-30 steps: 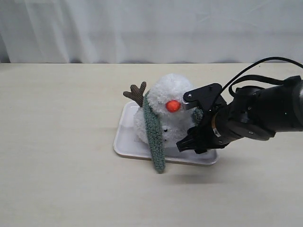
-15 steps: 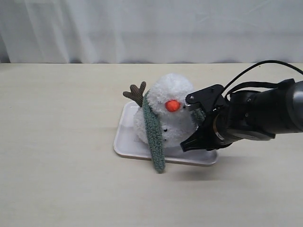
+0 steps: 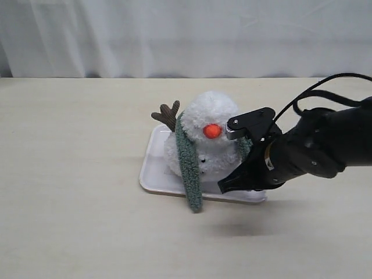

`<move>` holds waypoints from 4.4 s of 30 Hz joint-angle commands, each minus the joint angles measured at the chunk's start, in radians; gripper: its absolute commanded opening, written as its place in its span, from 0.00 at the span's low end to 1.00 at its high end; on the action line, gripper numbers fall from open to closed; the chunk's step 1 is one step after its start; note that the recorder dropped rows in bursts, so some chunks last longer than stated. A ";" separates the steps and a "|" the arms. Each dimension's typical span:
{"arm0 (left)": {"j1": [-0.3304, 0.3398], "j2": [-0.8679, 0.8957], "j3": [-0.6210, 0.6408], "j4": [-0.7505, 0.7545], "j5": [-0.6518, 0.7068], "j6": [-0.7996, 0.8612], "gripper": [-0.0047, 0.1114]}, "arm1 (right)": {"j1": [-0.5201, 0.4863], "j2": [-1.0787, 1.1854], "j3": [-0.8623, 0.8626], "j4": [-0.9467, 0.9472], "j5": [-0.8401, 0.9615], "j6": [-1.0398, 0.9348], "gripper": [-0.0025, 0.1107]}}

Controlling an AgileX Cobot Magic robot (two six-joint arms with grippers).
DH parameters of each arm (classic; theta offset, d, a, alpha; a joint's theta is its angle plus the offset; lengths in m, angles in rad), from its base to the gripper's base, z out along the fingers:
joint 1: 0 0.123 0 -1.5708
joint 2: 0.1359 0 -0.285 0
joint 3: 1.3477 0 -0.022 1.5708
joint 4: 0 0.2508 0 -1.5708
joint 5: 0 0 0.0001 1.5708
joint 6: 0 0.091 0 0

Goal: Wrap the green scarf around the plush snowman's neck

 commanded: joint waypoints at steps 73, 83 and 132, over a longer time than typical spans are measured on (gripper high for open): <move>0.001 0.000 0.002 -0.001 -0.010 -0.001 0.04 | -0.002 -0.504 0.029 0.907 0.362 -0.820 0.31; 0.001 0.000 0.002 -0.001 -0.010 -0.001 0.04 | -0.002 -0.740 0.156 0.873 0.200 -0.851 0.06; 0.001 0.000 0.002 -0.001 -0.010 -0.001 0.04 | -0.004 -1.400 0.226 0.873 0.321 -0.849 0.06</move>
